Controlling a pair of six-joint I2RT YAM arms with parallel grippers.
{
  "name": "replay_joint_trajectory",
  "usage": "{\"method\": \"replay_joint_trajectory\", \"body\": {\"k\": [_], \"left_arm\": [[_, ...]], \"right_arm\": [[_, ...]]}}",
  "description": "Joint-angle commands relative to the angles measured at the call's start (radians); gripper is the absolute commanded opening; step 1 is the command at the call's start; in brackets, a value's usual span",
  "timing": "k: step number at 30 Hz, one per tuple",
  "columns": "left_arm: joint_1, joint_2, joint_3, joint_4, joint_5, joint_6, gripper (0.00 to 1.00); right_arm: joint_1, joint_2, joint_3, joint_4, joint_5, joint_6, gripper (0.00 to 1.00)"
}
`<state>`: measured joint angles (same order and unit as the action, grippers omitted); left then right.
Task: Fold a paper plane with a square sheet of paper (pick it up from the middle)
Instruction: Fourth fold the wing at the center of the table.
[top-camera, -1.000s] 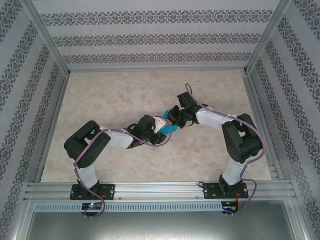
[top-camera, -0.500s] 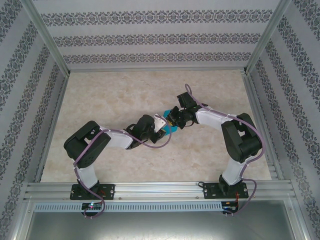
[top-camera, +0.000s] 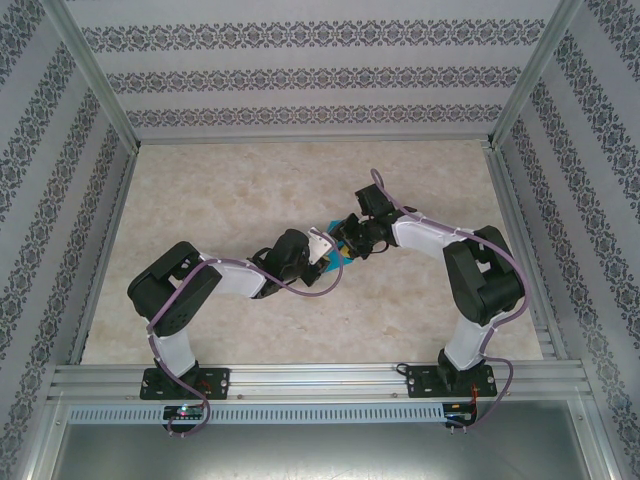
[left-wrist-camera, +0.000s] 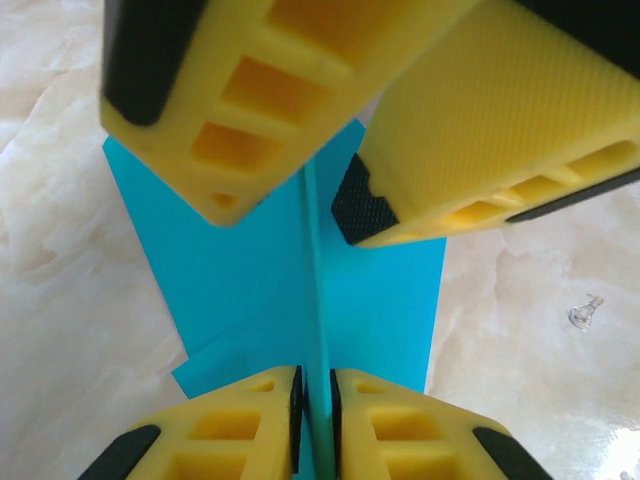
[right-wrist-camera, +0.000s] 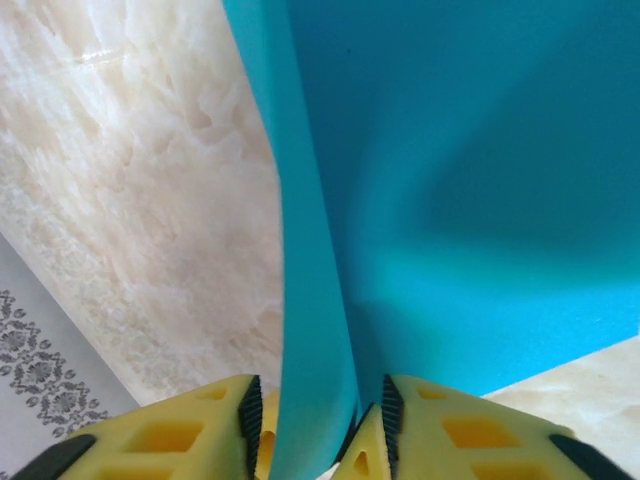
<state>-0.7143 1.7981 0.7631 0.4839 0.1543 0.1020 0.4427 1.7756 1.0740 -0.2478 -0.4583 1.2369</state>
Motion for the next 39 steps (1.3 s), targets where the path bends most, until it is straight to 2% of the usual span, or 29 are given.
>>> {"method": "replay_joint_trajectory", "body": {"k": [1, 7, 13, 22, 30, 39], "left_arm": [[-0.010, -0.002, 0.008, -0.009, 0.042, -0.001, 0.17], [-0.009, -0.013, 0.033, -0.089, 0.083, -0.090, 0.14], [-0.008, -0.008, 0.108, -0.258, 0.110, -0.211, 0.09], [-0.007, 0.009, 0.201, -0.420, 0.193, -0.352, 0.08], [-0.005, 0.016, 0.202, -0.420, 0.214, -0.477, 0.07], [0.018, 0.038, 0.203, -0.404, 0.300, -0.643, 0.09]], "right_arm": [[-0.030, -0.036, 0.021, -0.038, 0.002, -0.042, 0.47], [-0.078, -0.119, -0.005, -0.015, 0.005, -0.176, 0.62], [-0.130, -0.209, -0.096, 0.068, -0.014, -0.276, 0.67], [-0.162, -0.279, -0.208, 0.157, -0.051, -0.377, 0.66], [-0.162, -0.268, -0.301, 0.256, -0.112, -0.393, 0.62], [-0.106, -0.200, -0.315, 0.282, -0.115, -0.409, 0.55]]}}
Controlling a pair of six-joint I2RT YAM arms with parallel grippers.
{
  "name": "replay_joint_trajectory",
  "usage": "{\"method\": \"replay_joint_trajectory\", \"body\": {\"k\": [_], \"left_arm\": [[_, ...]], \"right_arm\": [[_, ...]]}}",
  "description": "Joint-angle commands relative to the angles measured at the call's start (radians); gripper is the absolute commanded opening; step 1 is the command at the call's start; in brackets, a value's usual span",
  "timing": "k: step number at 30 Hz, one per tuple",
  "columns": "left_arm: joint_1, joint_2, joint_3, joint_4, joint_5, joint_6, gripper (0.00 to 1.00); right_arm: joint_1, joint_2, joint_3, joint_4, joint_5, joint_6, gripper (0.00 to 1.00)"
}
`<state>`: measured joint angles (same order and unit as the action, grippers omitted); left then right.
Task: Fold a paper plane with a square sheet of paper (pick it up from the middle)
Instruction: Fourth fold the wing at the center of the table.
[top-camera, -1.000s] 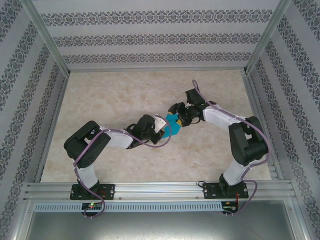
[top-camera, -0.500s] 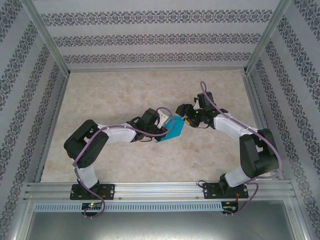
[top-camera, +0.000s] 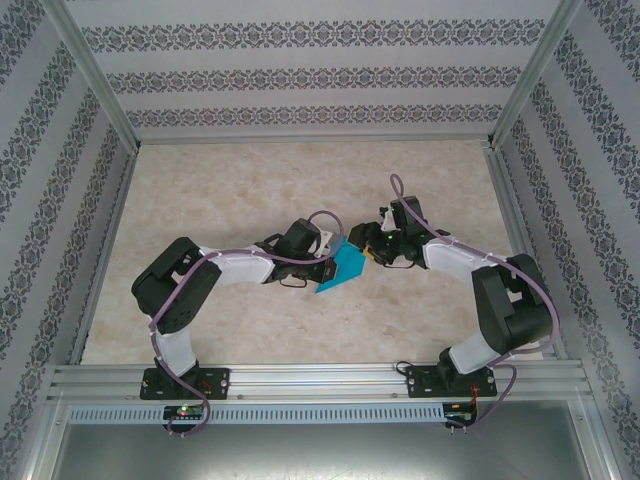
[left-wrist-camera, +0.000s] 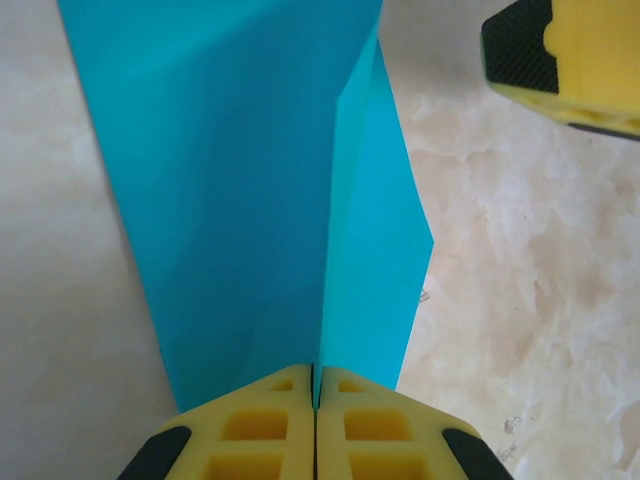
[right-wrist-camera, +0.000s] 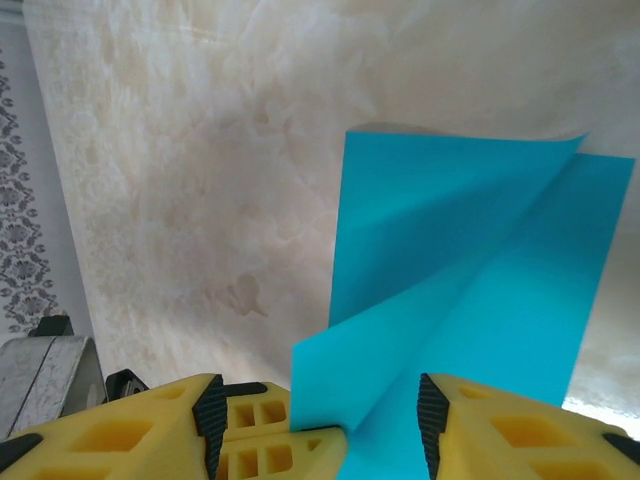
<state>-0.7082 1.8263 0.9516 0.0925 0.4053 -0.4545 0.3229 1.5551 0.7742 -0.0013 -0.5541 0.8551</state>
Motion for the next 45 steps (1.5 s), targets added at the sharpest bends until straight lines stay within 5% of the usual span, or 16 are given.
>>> {"method": "replay_joint_trajectory", "body": {"k": [1, 26, 45], "left_arm": [[0.012, 0.011, 0.016, -0.012, 0.056, -0.098, 0.09], [0.024, -0.040, -0.156, 0.263, -0.017, -0.248, 0.08], [0.038, -0.050, -0.214, 0.364, -0.001, -0.305, 0.11]], "right_arm": [[0.017, 0.026, -0.017, 0.039, -0.021, -0.027, 0.54], [0.077, 0.142, -0.005, 0.068, -0.034, -0.026, 0.45], [0.088, 0.218, 0.057, -0.077, 0.045, -0.057, 0.49]]}}
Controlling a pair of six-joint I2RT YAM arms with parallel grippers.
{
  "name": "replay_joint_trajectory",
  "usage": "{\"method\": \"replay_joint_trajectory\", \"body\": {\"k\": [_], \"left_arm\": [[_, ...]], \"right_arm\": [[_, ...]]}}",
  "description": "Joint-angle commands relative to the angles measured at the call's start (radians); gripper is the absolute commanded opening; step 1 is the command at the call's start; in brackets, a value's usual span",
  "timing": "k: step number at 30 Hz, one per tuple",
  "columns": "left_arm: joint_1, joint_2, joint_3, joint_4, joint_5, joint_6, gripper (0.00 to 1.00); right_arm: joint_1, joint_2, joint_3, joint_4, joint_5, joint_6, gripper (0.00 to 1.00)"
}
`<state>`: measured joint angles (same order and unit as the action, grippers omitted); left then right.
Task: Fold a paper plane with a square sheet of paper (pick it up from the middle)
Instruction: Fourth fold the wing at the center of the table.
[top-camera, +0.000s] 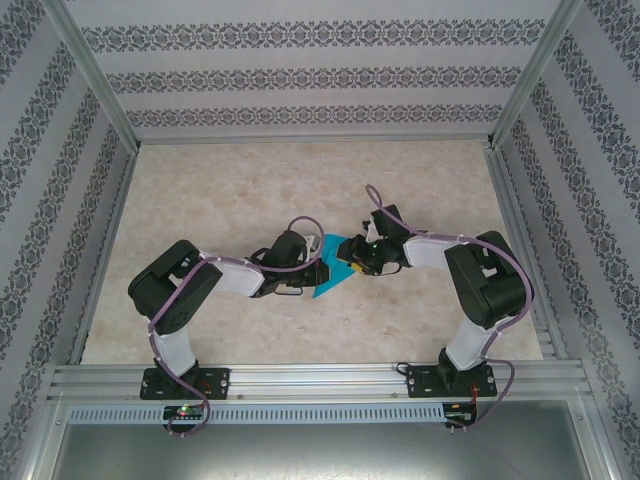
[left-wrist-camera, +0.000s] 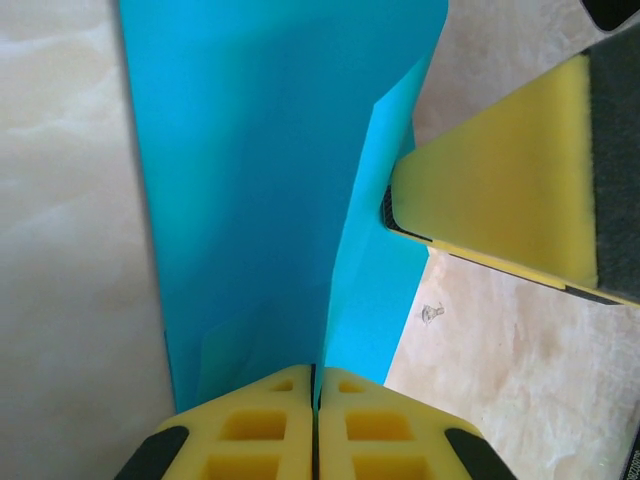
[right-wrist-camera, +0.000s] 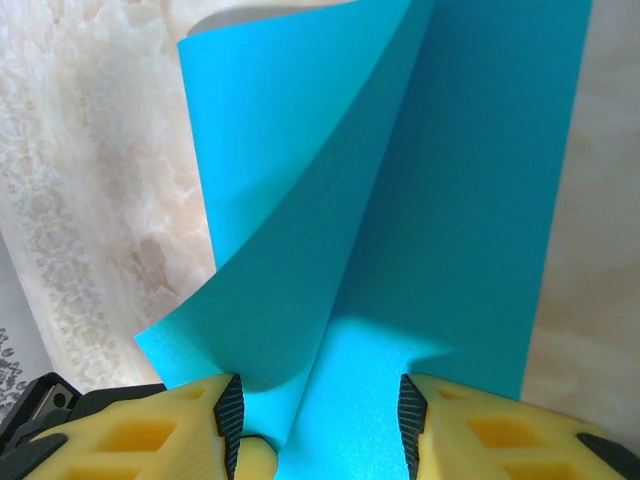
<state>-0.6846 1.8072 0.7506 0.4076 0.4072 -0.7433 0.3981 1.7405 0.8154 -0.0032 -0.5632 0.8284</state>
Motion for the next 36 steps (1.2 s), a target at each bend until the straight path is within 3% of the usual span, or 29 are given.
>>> {"method": "replay_joint_trajectory", "body": {"k": [1, 12, 23, 28, 36], "left_arm": [[0.014, -0.031, -0.013, 0.049, -0.001, -0.016, 0.11], [0.023, -0.038, -0.018, 0.060, 0.045, -0.017, 0.25], [0.061, -0.114, -0.051, 0.008, 0.042, -0.005, 0.33], [0.082, -0.176, -0.068, -0.071, 0.007, 0.014, 0.35], [0.086, -0.196, -0.068, -0.020, 0.046, -0.044, 0.38]], "right_arm": [[0.013, 0.034, 0.019, -0.083, 0.060, -0.033, 0.49], [0.038, 0.077, 0.080, -0.206, 0.128, -0.054, 0.55], [0.048, 0.111, 0.127, -0.329, 0.214, -0.051, 0.66], [0.050, 0.137, 0.147, -0.368, 0.241, -0.040, 0.67], [0.054, 0.178, 0.170, -0.423, 0.276, -0.015, 0.69]]}}
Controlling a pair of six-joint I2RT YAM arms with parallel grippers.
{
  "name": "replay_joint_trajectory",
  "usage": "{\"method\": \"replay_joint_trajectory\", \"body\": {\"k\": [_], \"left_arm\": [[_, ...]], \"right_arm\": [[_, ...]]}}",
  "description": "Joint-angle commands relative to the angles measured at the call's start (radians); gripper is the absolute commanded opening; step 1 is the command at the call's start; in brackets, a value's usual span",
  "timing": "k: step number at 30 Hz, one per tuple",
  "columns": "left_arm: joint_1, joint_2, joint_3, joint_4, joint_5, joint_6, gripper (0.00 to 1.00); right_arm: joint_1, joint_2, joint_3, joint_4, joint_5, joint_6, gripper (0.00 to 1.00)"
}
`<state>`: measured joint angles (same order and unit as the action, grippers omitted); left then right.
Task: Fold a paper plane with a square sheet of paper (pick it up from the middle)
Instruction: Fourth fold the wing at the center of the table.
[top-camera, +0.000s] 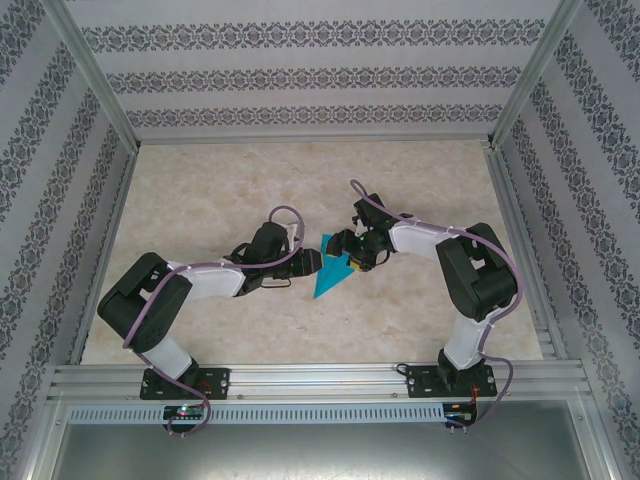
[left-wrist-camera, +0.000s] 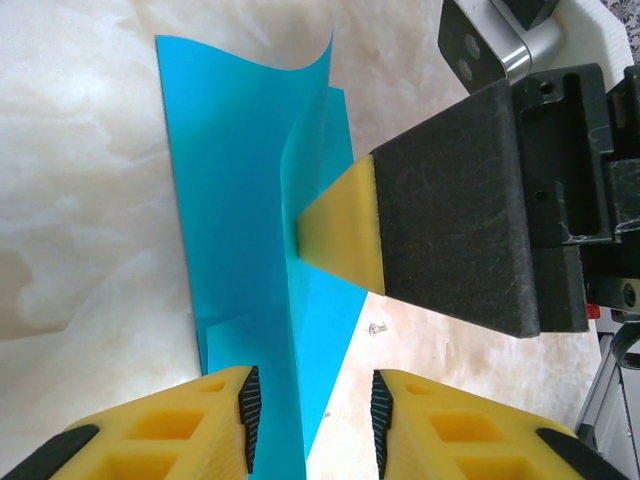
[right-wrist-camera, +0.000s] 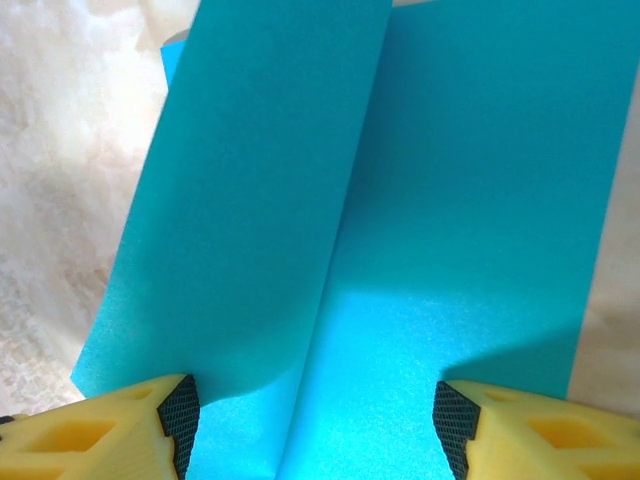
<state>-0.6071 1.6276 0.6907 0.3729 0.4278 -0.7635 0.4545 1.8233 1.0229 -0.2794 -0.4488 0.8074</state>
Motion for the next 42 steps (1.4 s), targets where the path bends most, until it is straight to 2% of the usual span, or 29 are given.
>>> {"method": "replay_joint_trajectory", "body": {"k": [1, 9, 16, 42], "left_arm": [[0.009, -0.017, -0.008, 0.028, 0.043, -0.027, 0.37], [-0.003, 0.015, 0.012, 0.047, 0.120, -0.014, 0.25], [-0.009, 0.078, 0.057, 0.014, 0.129, -0.011, 0.17], [-0.008, 0.147, 0.085, -0.072, 0.052, -0.017, 0.15]], "right_arm": [[-0.002, 0.099, -0.034, -0.153, 0.165, 0.009, 0.69], [-0.003, 0.125, -0.028, -0.177, 0.197, 0.040, 0.73], [-0.002, 0.140, -0.020, -0.196, 0.206, 0.043, 0.73], [0.000, 0.187, -0.012, -0.221, 0.227, 0.017, 0.65]]}}
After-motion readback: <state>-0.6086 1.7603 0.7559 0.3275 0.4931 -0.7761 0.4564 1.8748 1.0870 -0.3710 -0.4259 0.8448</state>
